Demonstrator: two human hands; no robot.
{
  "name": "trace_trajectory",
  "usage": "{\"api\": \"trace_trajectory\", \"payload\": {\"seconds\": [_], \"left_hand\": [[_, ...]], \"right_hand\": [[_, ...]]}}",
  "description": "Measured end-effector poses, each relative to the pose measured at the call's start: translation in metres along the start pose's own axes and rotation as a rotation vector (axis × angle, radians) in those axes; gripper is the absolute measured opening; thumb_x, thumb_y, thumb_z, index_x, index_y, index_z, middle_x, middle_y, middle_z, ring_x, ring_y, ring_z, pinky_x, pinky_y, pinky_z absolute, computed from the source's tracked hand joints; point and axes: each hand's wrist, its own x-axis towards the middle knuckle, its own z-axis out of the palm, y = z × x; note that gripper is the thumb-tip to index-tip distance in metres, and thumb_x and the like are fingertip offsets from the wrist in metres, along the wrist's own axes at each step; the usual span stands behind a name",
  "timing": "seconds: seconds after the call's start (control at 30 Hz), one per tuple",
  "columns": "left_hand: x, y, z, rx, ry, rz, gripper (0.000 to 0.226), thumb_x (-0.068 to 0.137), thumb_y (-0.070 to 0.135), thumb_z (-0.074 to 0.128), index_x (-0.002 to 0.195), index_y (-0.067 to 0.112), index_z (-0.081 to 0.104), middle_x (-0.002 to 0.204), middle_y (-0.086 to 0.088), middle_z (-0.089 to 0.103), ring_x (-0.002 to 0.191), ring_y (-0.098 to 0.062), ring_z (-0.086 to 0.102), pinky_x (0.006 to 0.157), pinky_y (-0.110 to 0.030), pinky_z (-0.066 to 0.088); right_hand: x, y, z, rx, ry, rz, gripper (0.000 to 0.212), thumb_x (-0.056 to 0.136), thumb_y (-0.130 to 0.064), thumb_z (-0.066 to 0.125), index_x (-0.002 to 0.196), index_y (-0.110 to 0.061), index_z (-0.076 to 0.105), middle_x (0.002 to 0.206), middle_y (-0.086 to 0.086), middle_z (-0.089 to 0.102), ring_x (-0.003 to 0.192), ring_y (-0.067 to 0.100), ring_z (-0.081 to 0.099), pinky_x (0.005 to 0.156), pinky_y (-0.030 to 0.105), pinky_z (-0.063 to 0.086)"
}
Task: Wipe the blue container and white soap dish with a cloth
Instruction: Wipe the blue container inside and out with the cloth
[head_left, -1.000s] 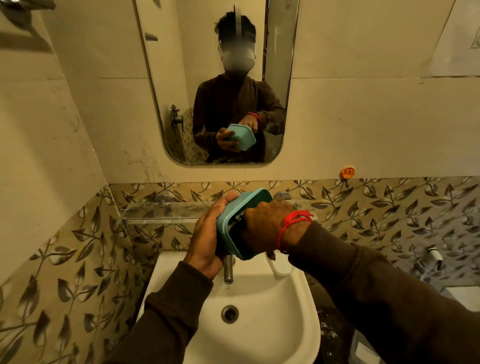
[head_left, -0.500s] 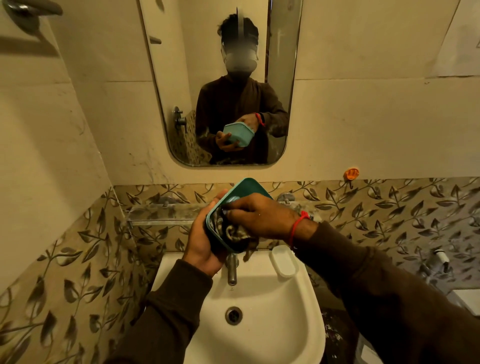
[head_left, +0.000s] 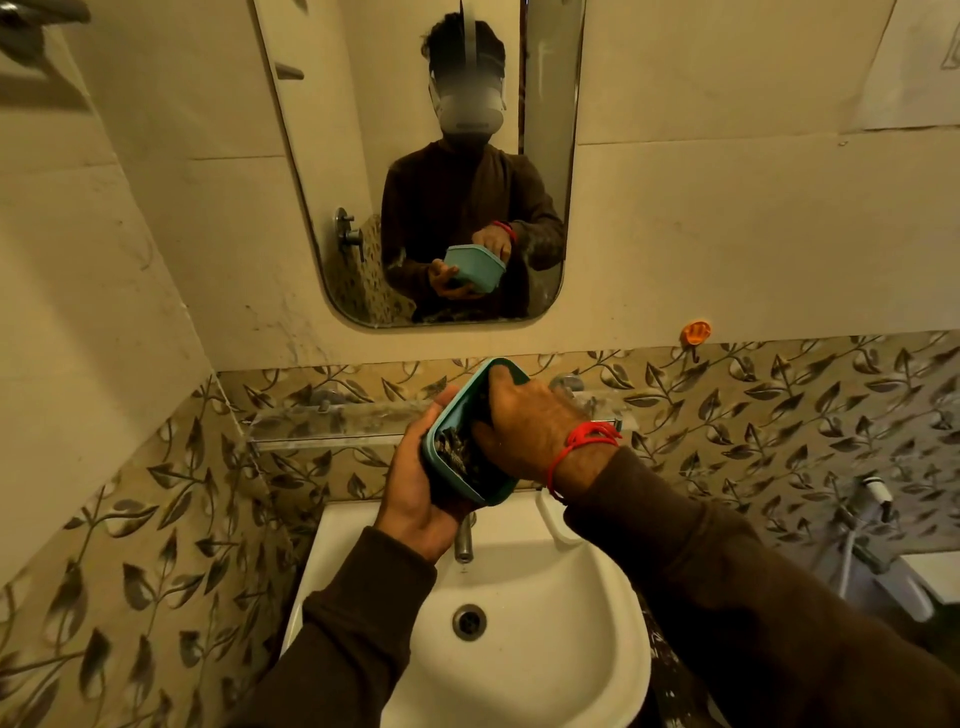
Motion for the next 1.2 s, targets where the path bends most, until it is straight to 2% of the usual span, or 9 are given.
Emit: {"api": "trace_trajectory", "payload": {"seconds": [0.1,0.23,0.4,0.53,0.67,0.87,1.0,1.1,1.2], "left_hand": [[0.001,-0.002,-0.002,-0.009,-0.001,-0.005,0.048,0.101,0.047,0.050,0.140,0.022,0.062,0.137,-0.017,0.067,0.113,-0.033,0.068,0.077,-0.045,0.061],[0.002,-0.005,-0.006,-0.034,0.008,0.015,0.049,0.100,0.047,0.049,0.138,0.019,0.064,0.125,-0.016,0.073,0.099,-0.030,0.076,0.077,-0.047,0.063],[0.004,-0.005,-0.004,-0.068,0.032,-0.003,0.048,0.100,0.046,0.049,0.130,0.016,0.069,0.116,-0.017,0.077,0.093,-0.031,0.078,0.074,-0.045,0.063],[0.005,-0.007,-0.004,-0.024,0.042,0.010,0.045,0.100,0.046,0.049,0.121,0.016,0.076,0.115,-0.016,0.077,0.094,-0.030,0.077,0.075,-0.045,0.064],[0.005,-0.011,-0.007,0.041,0.058,-0.003,0.045,0.098,0.049,0.049,0.113,0.019,0.079,0.108,-0.013,0.080,0.086,-0.028,0.079,0.066,-0.042,0.063],[0.009,-0.002,-0.016,0.028,0.038,0.007,0.047,0.097,0.050,0.045,0.112,0.022,0.081,0.119,-0.014,0.076,0.107,-0.032,0.071,0.099,-0.053,0.052],[0.008,0.000,-0.021,0.030,-0.021,-0.009,0.045,0.086,0.050,0.055,0.101,0.019,0.084,0.105,-0.016,0.079,0.093,-0.030,0.078,0.077,-0.046,0.065],[0.007,0.000,-0.021,0.041,-0.055,-0.034,0.045,0.082,0.049,0.056,0.100,0.019,0.084,0.107,-0.016,0.079,0.092,-0.030,0.078,0.083,-0.048,0.061],[0.002,0.000,-0.018,0.039,-0.076,-0.049,0.044,0.083,0.046,0.057,0.102,0.017,0.084,0.105,-0.017,0.079,0.091,-0.030,0.078,0.078,-0.045,0.064]], "right_hand": [[-0.002,0.003,0.004,0.041,-0.028,-0.019,0.036,0.095,-0.026,0.047,0.125,-0.012,0.036,0.106,0.013,0.066,0.097,0.034,0.063,0.100,0.056,0.042],[-0.003,0.004,0.006,0.235,0.094,-0.033,0.034,0.093,-0.017,0.052,0.118,-0.016,0.030,0.099,0.017,0.064,0.084,0.037,0.064,0.074,0.052,0.057],[-0.001,0.008,0.007,0.017,0.248,-0.058,0.018,0.096,-0.024,0.052,0.113,-0.017,0.054,0.100,0.013,0.063,0.092,0.034,0.062,0.075,0.046,0.058],[0.003,0.006,0.011,-0.099,0.034,-0.026,0.028,0.098,-0.028,0.047,0.119,-0.014,0.058,0.114,0.010,0.062,0.100,0.029,0.061,0.086,0.045,0.055],[-0.002,0.004,0.014,-0.178,-0.082,-0.143,0.035,0.095,-0.029,0.045,0.121,-0.008,0.056,0.122,0.013,0.057,0.108,0.033,0.053,0.094,0.048,0.047],[-0.007,0.009,0.014,-0.123,-0.040,-0.379,0.044,0.090,-0.018,0.050,0.134,-0.018,0.048,0.128,0.007,0.055,0.110,0.028,0.044,0.089,0.042,0.040],[-0.013,0.008,0.015,0.000,-0.151,-0.464,0.053,0.088,-0.016,0.057,0.137,-0.027,0.041,0.129,0.012,0.048,0.100,0.017,0.036,0.084,0.034,0.034],[-0.010,0.007,0.010,-0.026,-0.243,-0.486,0.051,0.089,-0.013,0.057,0.136,-0.023,0.039,0.129,0.013,0.047,0.100,0.018,0.038,0.083,0.031,0.034],[-0.005,0.010,-0.002,-0.033,-0.343,-0.528,0.043,0.091,-0.008,0.053,0.132,-0.020,0.046,0.127,0.013,0.051,0.111,0.026,0.050,0.089,0.035,0.046]]}}
